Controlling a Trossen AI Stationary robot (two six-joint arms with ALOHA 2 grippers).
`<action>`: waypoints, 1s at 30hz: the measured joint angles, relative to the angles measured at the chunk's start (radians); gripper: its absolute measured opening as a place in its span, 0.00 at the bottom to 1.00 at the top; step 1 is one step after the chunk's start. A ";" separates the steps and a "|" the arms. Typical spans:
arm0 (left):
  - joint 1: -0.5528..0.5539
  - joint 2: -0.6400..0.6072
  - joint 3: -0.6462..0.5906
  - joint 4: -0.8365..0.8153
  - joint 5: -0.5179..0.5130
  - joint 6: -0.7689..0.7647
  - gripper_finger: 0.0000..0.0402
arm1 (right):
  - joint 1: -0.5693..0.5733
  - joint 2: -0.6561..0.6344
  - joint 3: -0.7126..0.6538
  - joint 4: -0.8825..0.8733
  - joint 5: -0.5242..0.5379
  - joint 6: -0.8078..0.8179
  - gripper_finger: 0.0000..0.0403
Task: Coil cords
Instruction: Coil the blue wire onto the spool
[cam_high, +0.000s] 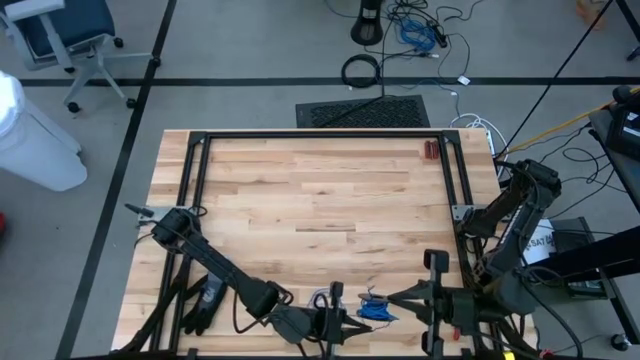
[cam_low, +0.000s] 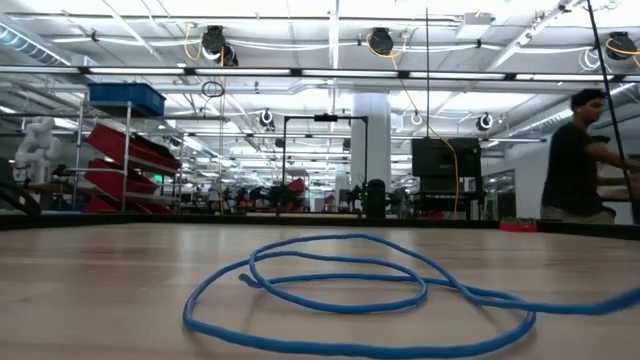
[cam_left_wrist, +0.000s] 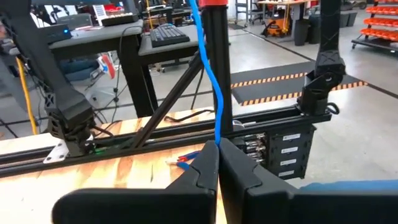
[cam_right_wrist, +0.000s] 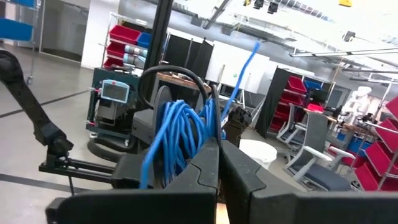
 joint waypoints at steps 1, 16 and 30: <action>0.000 0.000 0.000 -0.007 -0.001 0.000 0.02 | 0.000 0.000 0.000 0.000 0.000 0.000 0.00; -0.004 -0.046 -0.001 -0.217 -0.190 -0.076 0.00 | 0.003 0.000 0.000 -0.044 -0.002 0.057 0.00; -0.092 -0.193 -0.001 -0.617 -0.450 -0.265 0.00 | -0.004 0.000 0.001 -0.107 -0.003 0.108 0.00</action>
